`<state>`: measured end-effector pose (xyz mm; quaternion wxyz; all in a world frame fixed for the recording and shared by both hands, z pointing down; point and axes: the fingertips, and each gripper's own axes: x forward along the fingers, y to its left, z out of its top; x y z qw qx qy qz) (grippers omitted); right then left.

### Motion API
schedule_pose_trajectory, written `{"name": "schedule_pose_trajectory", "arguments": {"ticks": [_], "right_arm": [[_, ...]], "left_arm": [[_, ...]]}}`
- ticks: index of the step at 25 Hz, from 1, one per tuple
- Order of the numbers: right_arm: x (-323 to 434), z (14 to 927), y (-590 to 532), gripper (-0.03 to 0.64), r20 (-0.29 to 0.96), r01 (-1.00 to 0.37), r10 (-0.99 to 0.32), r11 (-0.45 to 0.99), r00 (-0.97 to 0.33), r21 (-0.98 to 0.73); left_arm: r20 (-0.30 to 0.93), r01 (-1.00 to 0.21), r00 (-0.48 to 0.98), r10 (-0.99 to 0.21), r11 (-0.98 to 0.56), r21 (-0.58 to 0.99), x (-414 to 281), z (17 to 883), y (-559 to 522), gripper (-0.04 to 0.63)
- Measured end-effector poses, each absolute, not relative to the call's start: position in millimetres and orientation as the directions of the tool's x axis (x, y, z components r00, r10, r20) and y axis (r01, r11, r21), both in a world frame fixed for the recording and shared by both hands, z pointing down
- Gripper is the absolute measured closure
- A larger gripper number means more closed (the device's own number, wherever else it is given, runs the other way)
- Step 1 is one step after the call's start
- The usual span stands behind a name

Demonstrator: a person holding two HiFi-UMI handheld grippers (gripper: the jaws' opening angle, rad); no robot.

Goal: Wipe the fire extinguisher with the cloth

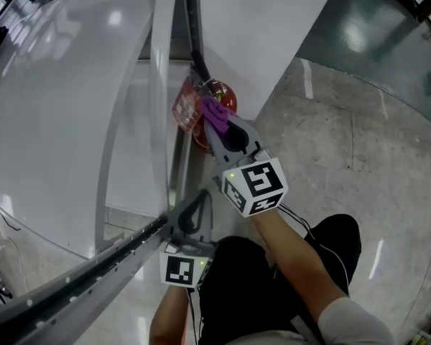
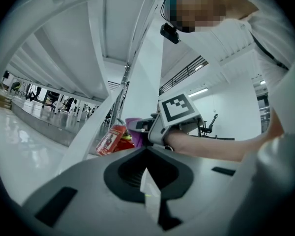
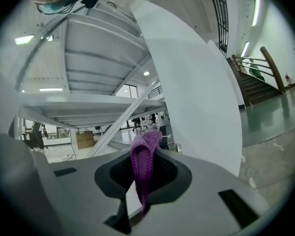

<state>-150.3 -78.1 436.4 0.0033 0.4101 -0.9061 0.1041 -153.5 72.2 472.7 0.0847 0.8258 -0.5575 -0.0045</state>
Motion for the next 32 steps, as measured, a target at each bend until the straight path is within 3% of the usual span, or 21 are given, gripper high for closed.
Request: {"name": "schedule_pose_trajectory", "arguments": {"ticks": [10,13,17,32], "right_arm": [[-168,457,-57,0.56,0.108,-0.718,-0.715,0.695,-0.69,0.016],[-169,459,-54,0.561,0.083,-0.715,-0.715,0.698,-0.695,0.029],[-172,471,-47,0.56,0.071,-0.705,-0.704,0.709,-0.706,0.022],[-182,521,-47,0.561,0.018,-0.677,-0.677,0.736,-0.736,0.022]], "left_arm": [[0.04,-0.918,0.377,-0.925,-0.368,0.146,-155,465,77,0.591],[0.055,-0.919,0.376,-0.925,-0.364,0.148,-156,465,80,0.591],[-0.018,-0.916,0.375,-0.927,-0.373,0.144,-158,452,79,0.591],[0.063,-0.923,0.367,-0.928,-0.355,0.15,-161,470,87,0.591]]}}
